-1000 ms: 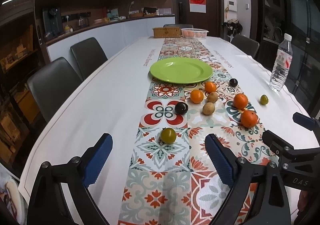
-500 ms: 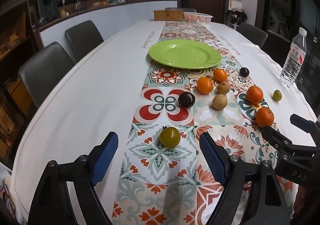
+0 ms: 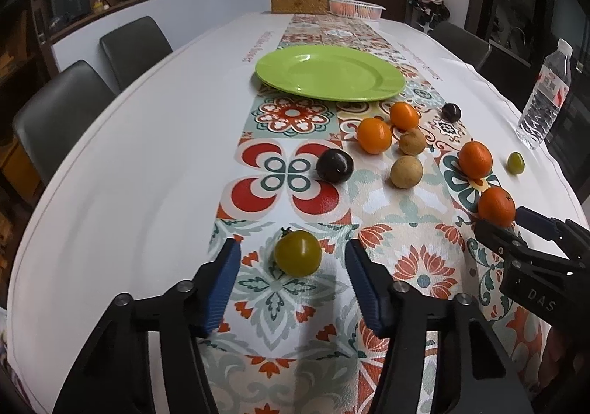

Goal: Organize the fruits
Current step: 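Grasp the yellow-green tomato with the left tool while the right tool grasps an orange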

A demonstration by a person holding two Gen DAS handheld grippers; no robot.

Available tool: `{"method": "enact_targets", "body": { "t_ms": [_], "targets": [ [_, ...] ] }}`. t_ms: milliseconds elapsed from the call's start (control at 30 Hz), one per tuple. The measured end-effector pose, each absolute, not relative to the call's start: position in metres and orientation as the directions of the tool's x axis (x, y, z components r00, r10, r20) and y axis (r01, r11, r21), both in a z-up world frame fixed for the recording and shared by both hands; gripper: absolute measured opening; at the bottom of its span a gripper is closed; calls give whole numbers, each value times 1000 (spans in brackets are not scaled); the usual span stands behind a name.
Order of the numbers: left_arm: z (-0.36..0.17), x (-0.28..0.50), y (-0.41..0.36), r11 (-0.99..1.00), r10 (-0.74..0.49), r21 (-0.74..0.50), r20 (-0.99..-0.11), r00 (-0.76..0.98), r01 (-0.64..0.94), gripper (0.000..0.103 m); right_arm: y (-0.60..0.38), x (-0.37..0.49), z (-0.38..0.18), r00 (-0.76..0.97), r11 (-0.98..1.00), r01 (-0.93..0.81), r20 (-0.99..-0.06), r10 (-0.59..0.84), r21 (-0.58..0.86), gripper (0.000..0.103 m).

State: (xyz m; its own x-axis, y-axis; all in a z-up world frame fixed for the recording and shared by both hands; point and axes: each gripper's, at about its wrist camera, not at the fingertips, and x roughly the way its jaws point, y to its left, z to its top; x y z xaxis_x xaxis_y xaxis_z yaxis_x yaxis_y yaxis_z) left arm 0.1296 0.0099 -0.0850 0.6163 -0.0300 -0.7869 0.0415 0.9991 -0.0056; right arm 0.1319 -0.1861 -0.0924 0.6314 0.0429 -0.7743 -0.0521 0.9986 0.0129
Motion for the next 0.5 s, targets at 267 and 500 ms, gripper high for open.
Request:
{"method": "enact_targets", "body": {
  "t_ms": [267,500],
  "targets": [
    [-90,137,8,998,-60,-29,-803,593,62,35,-185,140,-96,622,998,-59,-782,32,-6,56],
    [-92,139,8,997,-64,-29,-806,589,68,28,-184,142,-96,622,997,-76,-782,36,-14,43]
  ]
}}
